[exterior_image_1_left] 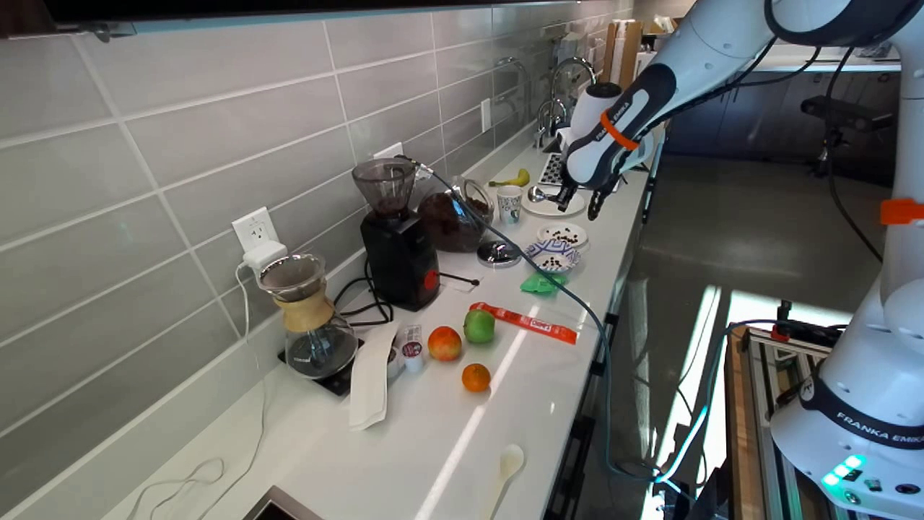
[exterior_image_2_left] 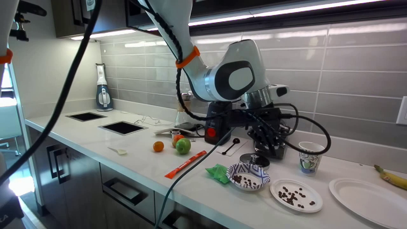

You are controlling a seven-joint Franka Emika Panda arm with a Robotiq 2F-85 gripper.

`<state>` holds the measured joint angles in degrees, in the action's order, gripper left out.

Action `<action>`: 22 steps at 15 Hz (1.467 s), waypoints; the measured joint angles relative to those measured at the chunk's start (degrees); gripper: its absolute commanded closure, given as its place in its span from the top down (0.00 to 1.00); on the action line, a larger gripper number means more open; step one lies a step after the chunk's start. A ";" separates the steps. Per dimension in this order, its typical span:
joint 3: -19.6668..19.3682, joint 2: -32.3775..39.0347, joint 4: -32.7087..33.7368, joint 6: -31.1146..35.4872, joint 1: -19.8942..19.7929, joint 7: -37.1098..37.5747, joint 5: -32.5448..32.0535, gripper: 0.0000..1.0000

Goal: Use the silver spoon to get some coffee beans from the container and put them on the small white plate.

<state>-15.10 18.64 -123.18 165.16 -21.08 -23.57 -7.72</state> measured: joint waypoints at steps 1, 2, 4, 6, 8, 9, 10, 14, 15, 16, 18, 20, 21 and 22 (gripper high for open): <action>-1.96 -0.13 -0.83 2.33 2.12 2.11 -4.46 0.01; -4.23 -0.12 -1.23 4.22 4.37 4.16 -8.98 0.01; -10.10 0.14 -1.12 6.84 9.71 7.90 -17.67 0.01; -15.48 0.61 0.10 7.72 14.71 10.23 -24.88 0.01; -19.03 1.24 1.79 7.77 18.51 11.49 -29.83 0.01; -20.16 1.65 2.61 7.78 20.04 11.84 -31.64 0.04; -20.97 2.16 3.27 7.78 21.31 12.27 -32.92 0.04; -21.96 3.68 4.51 7.78 23.15 12.98 -33.86 0.01; -22.07 3.82 4.61 7.78 23.15 12.99 -33.92 0.01; -22.08 3.83 4.63 7.78 23.11 12.99 -33.90 0.01; -23.64 4.26 4.85 7.78 24.35 13.00 -36.52 0.01; -26.54 5.61 5.59 7.79 26.76 13.21 -41.35 0.01; -28.02 6.59 6.28 7.79 28.06 13.42 -43.83 0.01; -29.56 7.77 7.21 7.86 29.43 13.85 -46.23 0.01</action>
<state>-44.65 26.41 -115.98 173.02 8.35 -9.73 -53.95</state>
